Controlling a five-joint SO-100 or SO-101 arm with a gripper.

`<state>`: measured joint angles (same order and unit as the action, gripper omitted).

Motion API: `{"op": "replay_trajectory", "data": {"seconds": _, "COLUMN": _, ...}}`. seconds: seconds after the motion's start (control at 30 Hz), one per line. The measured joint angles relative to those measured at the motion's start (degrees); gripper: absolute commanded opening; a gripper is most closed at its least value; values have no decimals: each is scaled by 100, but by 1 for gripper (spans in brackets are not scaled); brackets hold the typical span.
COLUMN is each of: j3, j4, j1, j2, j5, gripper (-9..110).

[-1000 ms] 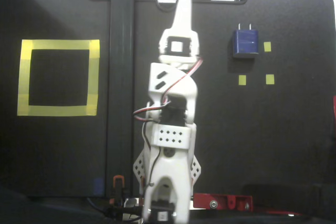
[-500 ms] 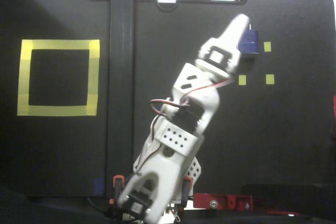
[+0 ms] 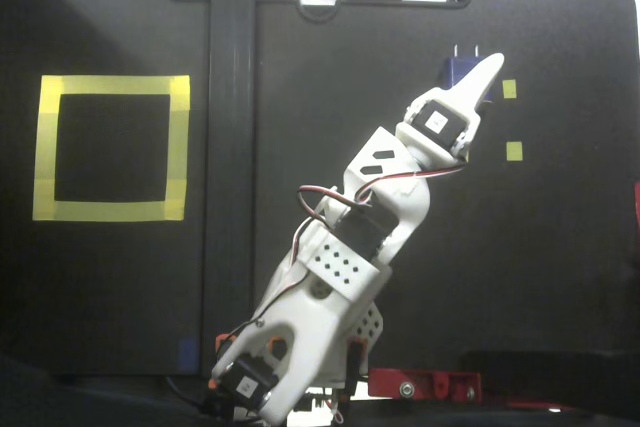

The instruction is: Grasp the block and place it in the designated area.

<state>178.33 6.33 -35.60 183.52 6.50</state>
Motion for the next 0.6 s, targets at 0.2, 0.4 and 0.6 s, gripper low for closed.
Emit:
{"op": "replay_trajectory", "data": {"seconds": 0.2, "j3": -1459, "j4": 466, "j1": 114, "j2": -1740, "j5": 0, "gripper": 0}}
{"op": "replay_trajectory", "data": {"seconds": 0.4, "j3": -3498, "j4": 1433, "j1": 141, "j2": -3797, "j5": 0, "gripper": 0}}
{"op": "replay_trajectory", "data": {"seconds": 0.6, "j3": -5353, "j4": 2628, "j1": 141, "j2": -5572, "j5": 0, "gripper": 0}}
